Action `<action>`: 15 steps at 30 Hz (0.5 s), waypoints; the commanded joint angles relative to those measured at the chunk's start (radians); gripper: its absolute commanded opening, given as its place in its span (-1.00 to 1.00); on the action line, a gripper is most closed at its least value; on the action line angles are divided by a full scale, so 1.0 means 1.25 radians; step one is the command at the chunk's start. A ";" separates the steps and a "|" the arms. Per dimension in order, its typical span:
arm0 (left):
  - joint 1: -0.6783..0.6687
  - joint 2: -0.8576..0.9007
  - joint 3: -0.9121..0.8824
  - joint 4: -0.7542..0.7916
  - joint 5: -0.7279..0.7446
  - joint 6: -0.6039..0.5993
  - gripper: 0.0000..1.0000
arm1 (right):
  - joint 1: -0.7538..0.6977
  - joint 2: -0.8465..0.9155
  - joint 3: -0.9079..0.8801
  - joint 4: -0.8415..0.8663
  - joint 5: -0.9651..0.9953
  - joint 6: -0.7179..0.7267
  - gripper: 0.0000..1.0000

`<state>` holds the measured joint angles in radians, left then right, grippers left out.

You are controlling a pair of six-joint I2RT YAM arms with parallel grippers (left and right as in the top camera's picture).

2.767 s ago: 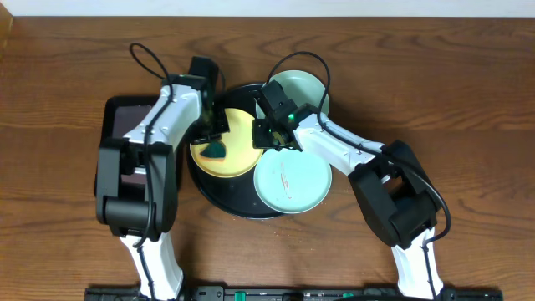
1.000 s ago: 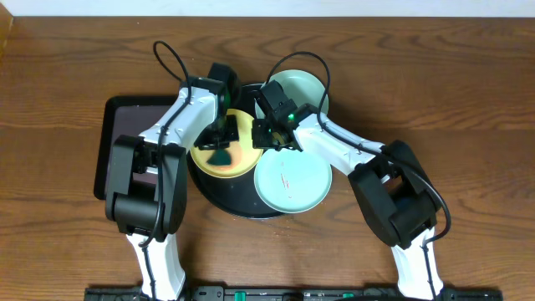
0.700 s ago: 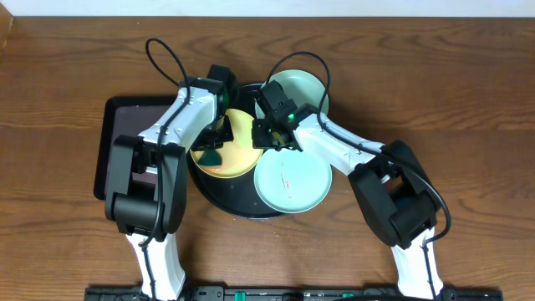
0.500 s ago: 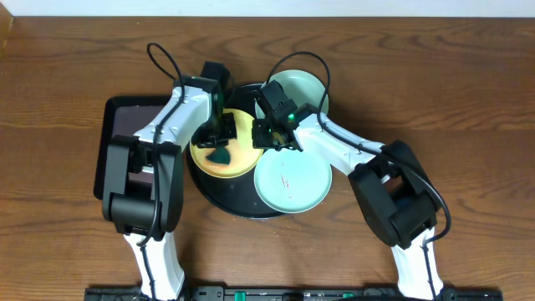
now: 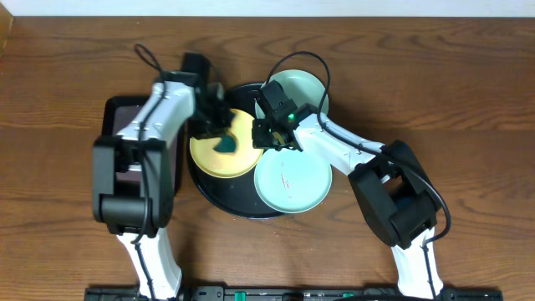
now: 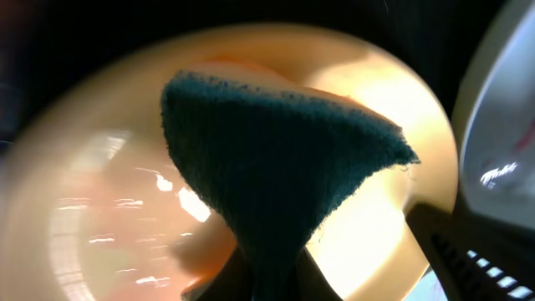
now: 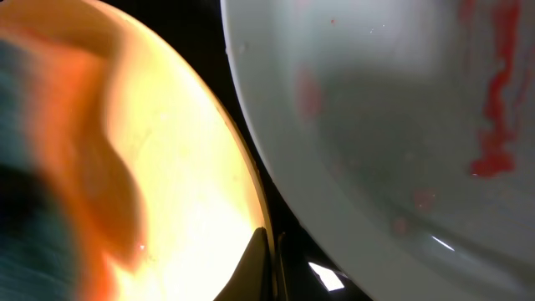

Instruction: Clean dirty plates on tray and stack at the side

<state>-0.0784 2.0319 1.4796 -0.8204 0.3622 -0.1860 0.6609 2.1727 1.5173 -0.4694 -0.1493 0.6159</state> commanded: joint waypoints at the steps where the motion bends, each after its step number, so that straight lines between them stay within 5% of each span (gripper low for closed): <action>1: 0.059 -0.077 0.061 -0.013 0.014 0.001 -0.85 | -0.006 0.023 0.007 0.008 -0.016 -0.030 -0.98; 7: 0.148 -0.199 0.063 -0.040 -0.013 -0.002 -0.85 | -0.011 0.020 0.035 0.000 -0.116 -0.114 -0.98; 15: 0.247 -0.251 0.063 -0.094 -0.117 -0.002 -0.85 | -0.005 -0.026 0.120 -0.117 -0.053 -0.226 -0.98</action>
<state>0.1856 1.7184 1.5429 -0.9249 0.2798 -0.1864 0.6456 2.1853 1.6127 -0.5907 -0.2317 0.4324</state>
